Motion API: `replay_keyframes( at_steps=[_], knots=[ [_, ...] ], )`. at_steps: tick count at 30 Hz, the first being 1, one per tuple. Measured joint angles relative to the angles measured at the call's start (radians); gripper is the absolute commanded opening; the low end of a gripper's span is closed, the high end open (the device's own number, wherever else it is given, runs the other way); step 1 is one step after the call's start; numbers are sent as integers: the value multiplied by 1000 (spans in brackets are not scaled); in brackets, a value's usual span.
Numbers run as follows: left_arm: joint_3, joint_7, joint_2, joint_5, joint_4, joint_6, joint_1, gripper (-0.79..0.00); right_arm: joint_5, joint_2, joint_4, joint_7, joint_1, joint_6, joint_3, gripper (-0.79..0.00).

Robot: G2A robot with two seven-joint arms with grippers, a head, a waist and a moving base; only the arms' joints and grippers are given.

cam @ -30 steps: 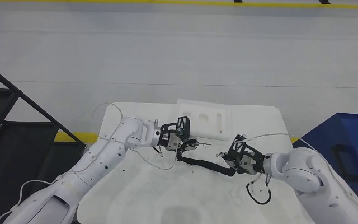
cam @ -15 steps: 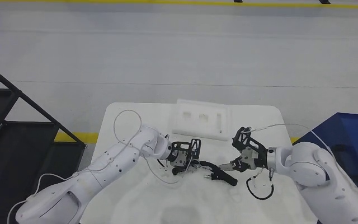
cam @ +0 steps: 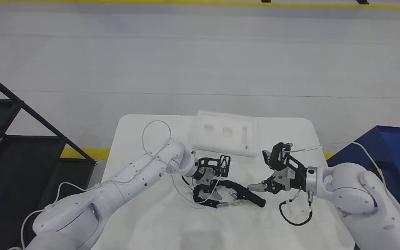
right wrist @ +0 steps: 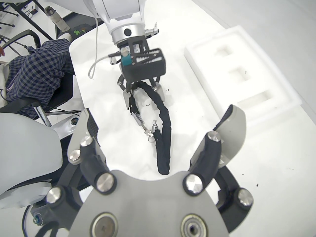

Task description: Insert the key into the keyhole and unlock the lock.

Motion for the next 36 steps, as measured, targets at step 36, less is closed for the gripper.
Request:
replay_keyframes(
  at_steps=[36],
  knots=[
    [-85, -65, 223, -528, -26, 0, -387, 0, 169, 0, 393, 23, 546, -289, -80, 0]
  ],
)
